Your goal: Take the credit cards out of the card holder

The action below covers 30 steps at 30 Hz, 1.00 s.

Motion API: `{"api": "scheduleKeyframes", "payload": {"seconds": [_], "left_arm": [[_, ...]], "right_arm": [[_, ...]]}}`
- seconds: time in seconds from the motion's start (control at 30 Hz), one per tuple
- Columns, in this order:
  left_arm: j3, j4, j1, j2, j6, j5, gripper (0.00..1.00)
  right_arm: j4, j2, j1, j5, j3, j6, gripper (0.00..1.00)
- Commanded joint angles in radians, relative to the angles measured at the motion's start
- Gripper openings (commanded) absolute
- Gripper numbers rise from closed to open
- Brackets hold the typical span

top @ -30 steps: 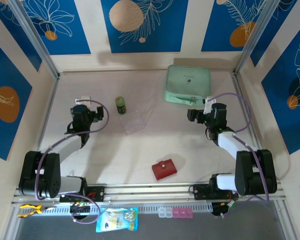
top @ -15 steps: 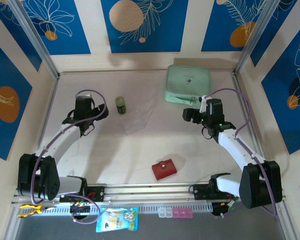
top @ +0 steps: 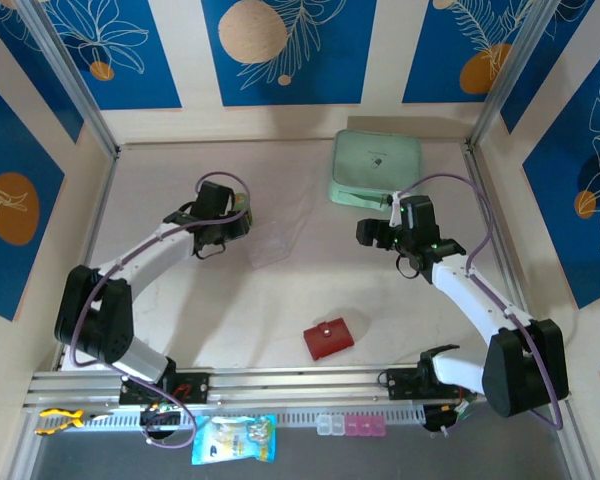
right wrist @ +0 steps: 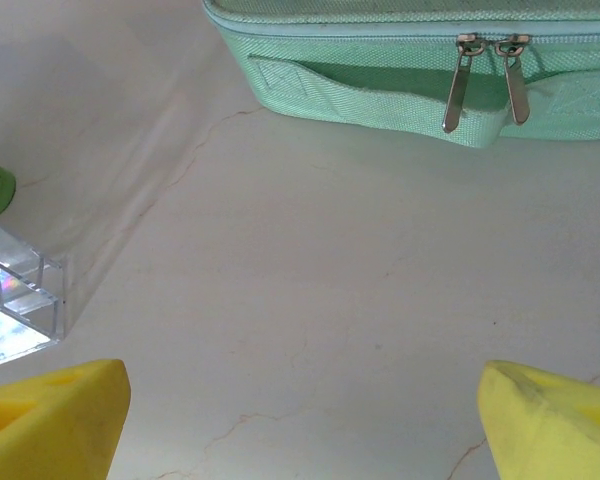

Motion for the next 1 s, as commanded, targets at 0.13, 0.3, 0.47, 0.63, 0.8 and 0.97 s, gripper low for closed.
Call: {"api": "scheduleKeyframes", "payload": {"seconds": [0.13,0.3,0.47,0.63,0.8,0.97], "left_arm": [[0.044,-0.050,-0.034,0.072,-0.047,-0.045,0.37],[0.060,-0.058,-0.041,0.116,-0.052,-0.031,0.32],[0.085,-0.059,-0.047,0.151,-0.050,-0.025,0.29],[0.104,-0.071,-0.048,0.180,-0.047,-0.030,0.27],[0.106,-0.068,-0.050,0.194,-0.042,-0.034,0.25],[0.110,-0.073,-0.057,0.197,-0.036,-0.043,0.24]], "right_arm": [[-0.039,-0.001,0.012,0.018,0.038,0.005,0.90],[-0.048,0.002,0.012,0.023,0.042,0.004,0.90],[-0.048,-0.003,0.013,0.019,0.036,0.009,0.90],[-0.053,-0.008,0.015,0.018,0.035,0.008,0.90],[-0.058,-0.015,0.015,0.022,0.036,0.003,0.90],[-0.058,-0.020,0.018,0.022,0.030,0.006,0.90]]}}
